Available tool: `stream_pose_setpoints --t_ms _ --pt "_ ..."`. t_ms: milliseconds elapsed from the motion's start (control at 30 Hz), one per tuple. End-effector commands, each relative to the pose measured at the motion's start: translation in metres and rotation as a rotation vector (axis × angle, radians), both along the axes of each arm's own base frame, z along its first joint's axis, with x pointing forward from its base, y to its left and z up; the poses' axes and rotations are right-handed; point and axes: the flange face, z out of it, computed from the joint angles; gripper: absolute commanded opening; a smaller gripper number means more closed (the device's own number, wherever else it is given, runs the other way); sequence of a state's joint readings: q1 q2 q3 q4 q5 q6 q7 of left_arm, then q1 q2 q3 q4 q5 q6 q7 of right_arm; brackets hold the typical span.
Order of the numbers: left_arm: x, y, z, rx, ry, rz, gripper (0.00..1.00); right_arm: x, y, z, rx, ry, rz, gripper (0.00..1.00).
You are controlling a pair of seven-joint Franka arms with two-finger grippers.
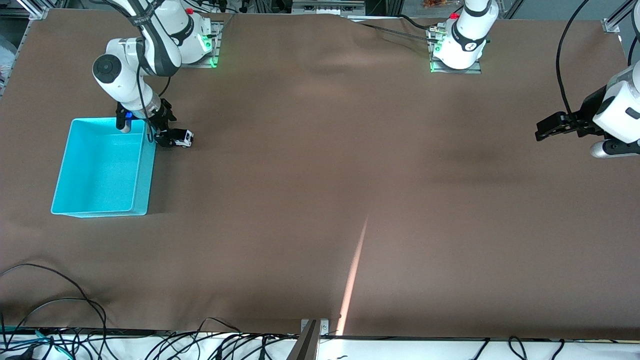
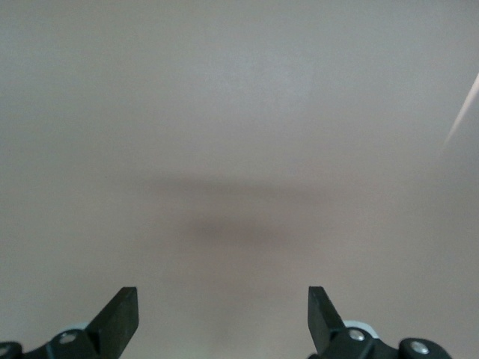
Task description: Wind and store white jeep toy
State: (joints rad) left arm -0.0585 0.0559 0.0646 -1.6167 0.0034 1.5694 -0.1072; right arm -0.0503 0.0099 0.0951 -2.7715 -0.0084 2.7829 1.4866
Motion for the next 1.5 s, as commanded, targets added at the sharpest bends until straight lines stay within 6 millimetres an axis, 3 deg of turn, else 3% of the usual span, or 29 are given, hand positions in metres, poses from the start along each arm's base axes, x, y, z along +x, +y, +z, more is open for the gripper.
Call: stream_pose_setpoints --t_ms 0,100,167,234,334,401,534,567,734,1168,1469 --pt "0.003 -0.001 0.003 -0.034 -0.008 0.002 1.0 -0.005 -0.003 -0.011 -0.004 -0.016 -0.008 1.0" --pt "0.003 0.0 0.003 -0.034 -0.01 -0.004 1.0 -0.006 -0.002 -0.018 -0.001 -0.013 -0.008 1.0" --pt "0.005 -0.005 0.017 -0.033 -0.039 -0.011 1.0 -0.006 -0.002 -0.019 0.0 -0.013 -0.007 1.0" --pt "0.007 -0.014 0.017 -0.025 -0.036 -0.036 1.0 -0.006 -0.002 -0.019 0.0 -0.014 -0.007 1.0" --pt "0.008 -0.011 0.018 -0.032 -0.039 -0.033 1.0 -0.006 -0.002 -0.019 -0.001 -0.014 -0.005 0.98" --pt "0.009 -0.009 0.02 -0.034 -0.044 -0.03 1.0 -0.006 -0.002 -0.018 -0.001 -0.014 -0.007 0.77" --pt "0.009 -0.009 0.019 -0.031 -0.042 -0.031 1.0 -0.004 -0.002 -0.015 -0.002 -0.025 -0.008 0.05" --pt "0.009 -0.009 0.02 -0.029 -0.044 -0.032 1.0 -0.002 -0.002 -0.012 -0.002 -0.033 -0.008 0.0" --pt "0.009 -0.008 0.019 -0.028 -0.04 -0.032 1.0 0.023 0.003 0.016 0.001 -0.108 -0.042 0.0" --pt "0.009 -0.006 0.023 -0.023 -0.048 -0.029 1.0 0.081 0.047 0.086 -0.011 -0.104 0.025 0.0" --pt "0.009 -0.003 0.024 -0.021 -0.051 -0.025 1.0 0.111 0.048 0.126 -0.025 -0.051 0.232 0.0"
